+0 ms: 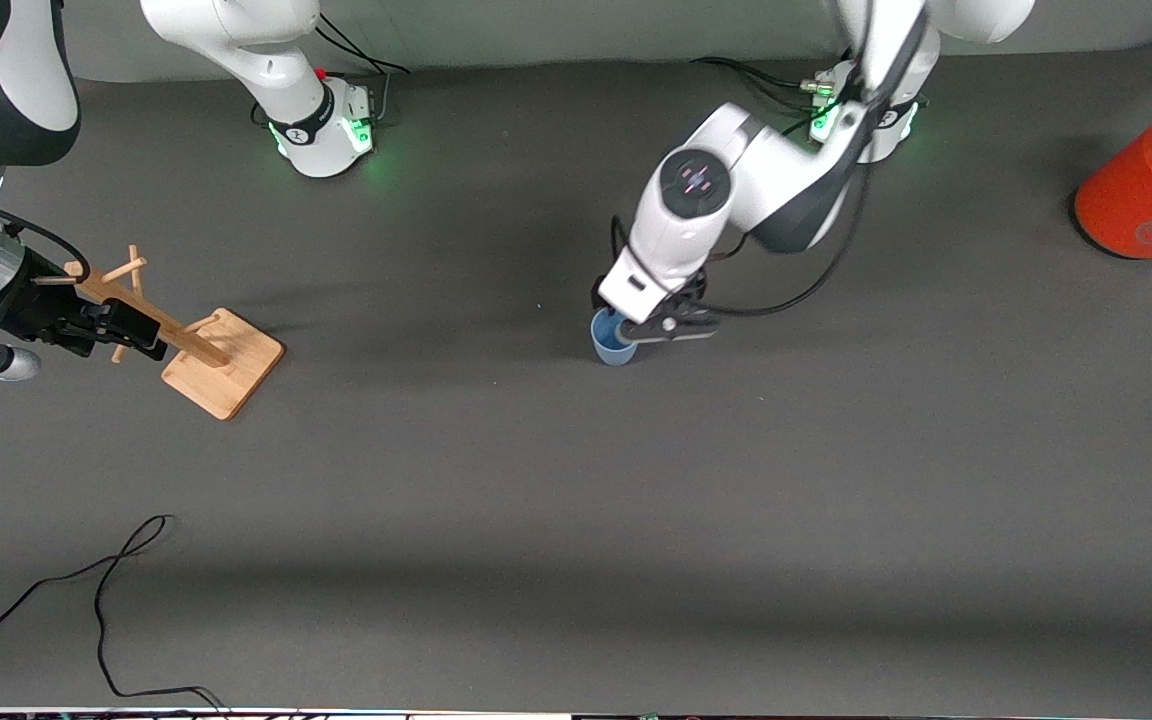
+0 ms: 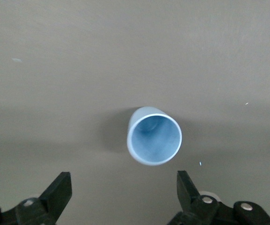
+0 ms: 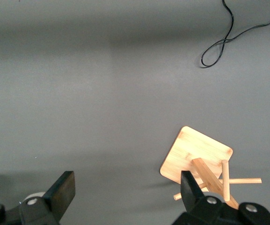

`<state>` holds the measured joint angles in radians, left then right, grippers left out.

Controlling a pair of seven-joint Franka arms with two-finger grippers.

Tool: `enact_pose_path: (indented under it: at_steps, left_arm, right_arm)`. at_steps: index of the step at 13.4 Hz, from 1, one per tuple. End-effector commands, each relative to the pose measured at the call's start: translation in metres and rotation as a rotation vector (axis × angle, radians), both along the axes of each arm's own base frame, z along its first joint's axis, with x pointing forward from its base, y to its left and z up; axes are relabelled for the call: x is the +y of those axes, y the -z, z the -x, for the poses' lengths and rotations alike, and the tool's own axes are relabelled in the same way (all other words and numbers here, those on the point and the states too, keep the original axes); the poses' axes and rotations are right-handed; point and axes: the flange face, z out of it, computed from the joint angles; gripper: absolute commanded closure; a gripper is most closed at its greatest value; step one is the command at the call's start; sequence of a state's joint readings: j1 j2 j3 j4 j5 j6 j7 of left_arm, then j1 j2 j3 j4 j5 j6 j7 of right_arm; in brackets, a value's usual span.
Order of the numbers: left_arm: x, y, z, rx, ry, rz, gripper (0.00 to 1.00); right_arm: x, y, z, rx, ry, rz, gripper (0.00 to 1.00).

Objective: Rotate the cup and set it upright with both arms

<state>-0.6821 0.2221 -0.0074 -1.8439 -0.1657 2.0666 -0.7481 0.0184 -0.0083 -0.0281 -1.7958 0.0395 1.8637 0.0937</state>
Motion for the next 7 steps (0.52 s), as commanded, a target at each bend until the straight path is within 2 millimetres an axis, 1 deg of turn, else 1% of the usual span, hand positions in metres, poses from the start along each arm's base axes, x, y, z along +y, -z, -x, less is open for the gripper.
enact_pose_path:
  at_steps: [1, 3, 4, 5, 7]
  left_arm:
    - [0.085, -0.08, -0.004, 0.019, 0.006, 0.017, 0.0]
    - [0.152, -0.123, -0.008, 0.031, 0.031, 0.02, 0.0]
    - [0.19, -0.14, -0.01, 0.032, 0.04, 0.021, 0.0]
    - [0.223, -0.152, -0.013, 0.035, 0.064, 0.021, 0.0]
    - [0.28, -0.171, -0.022, 0.038, 0.122, 0.036, 0.0]
  right_arm:
    - [-0.004, -0.001, 0.002, -0.012, -0.016, -0.001, 0.0]
    - [-0.004, -0.001, 0.002, -0.012, -0.018, 0.0, 0.0]
    - [-0.005, -0.001, 0.001, -0.015, -0.016, 0.0, 0.0]
    - [-0.005, -0.007, 0.001, -0.036, -0.014, 0.001, 0.0]
    - [-0.004, -0.012, 0.001, -0.058, -0.015, 0.001, 0.0]
